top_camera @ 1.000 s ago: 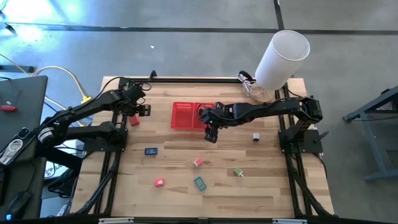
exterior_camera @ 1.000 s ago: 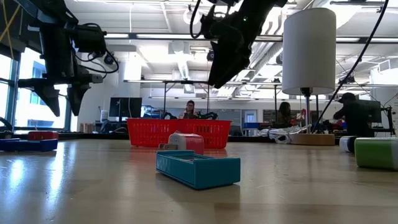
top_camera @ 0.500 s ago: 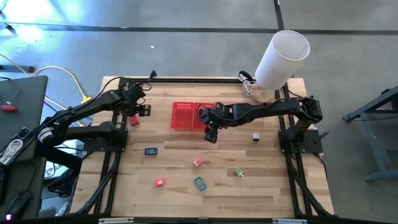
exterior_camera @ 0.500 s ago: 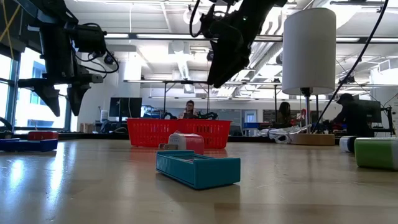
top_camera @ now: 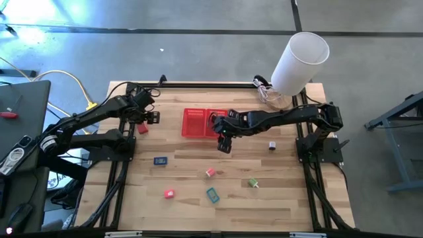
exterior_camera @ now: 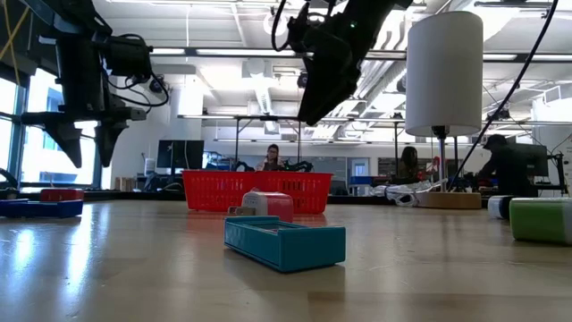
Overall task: Pick & Place Office items
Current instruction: Put the red charger adapter into the left red bin
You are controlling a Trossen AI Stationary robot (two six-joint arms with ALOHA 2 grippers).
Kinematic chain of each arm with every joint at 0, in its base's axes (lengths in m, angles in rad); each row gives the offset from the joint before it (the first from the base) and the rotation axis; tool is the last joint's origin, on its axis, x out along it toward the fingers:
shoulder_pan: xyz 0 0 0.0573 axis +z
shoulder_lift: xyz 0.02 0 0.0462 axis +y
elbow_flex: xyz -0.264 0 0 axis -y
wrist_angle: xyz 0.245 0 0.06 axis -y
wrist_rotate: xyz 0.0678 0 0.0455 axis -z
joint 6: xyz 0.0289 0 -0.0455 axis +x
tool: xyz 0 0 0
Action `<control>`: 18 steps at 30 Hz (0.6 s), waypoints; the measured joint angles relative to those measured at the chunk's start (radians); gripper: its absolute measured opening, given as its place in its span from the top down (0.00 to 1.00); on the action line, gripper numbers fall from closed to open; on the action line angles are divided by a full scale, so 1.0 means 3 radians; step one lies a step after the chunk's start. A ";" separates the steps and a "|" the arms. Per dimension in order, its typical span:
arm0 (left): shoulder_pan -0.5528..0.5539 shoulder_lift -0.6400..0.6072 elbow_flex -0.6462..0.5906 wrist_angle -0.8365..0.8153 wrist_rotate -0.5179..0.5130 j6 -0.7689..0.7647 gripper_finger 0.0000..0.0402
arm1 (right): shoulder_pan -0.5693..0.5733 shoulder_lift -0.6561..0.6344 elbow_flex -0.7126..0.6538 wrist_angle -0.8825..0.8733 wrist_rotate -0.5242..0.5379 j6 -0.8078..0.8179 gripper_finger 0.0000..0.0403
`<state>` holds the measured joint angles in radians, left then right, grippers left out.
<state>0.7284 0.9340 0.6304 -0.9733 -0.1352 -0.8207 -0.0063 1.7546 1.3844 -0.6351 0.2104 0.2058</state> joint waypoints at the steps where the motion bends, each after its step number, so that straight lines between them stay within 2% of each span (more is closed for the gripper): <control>1: 0.0000 0.0000 0.0000 0.0000 -0.0001 -0.0023 0.43 | 0.0000 0.0000 -0.0001 0.0011 0.0001 0.0000 0.41; 6: 0.0000 0.0000 0.0000 -0.0001 -0.0001 -0.0030 0.38 | 0.0000 0.0000 -0.0001 0.0034 0.0000 -0.0001 0.41; 13: 0.0000 0.0000 0.0000 -0.0104 0.0007 -0.0035 0.26 | 0.0000 0.0000 -0.0001 0.0034 0.0000 -0.0003 0.41; 18: 0.0000 0.0000 0.0000 -0.0088 0.0031 -0.0034 0.23 | 0.0000 0.0000 -0.0001 0.0034 -0.0001 -0.0048 0.41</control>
<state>0.7284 0.9340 0.6304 -0.9997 -0.1261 -0.8308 -0.0063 1.7546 1.3842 -0.6250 0.2100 0.1913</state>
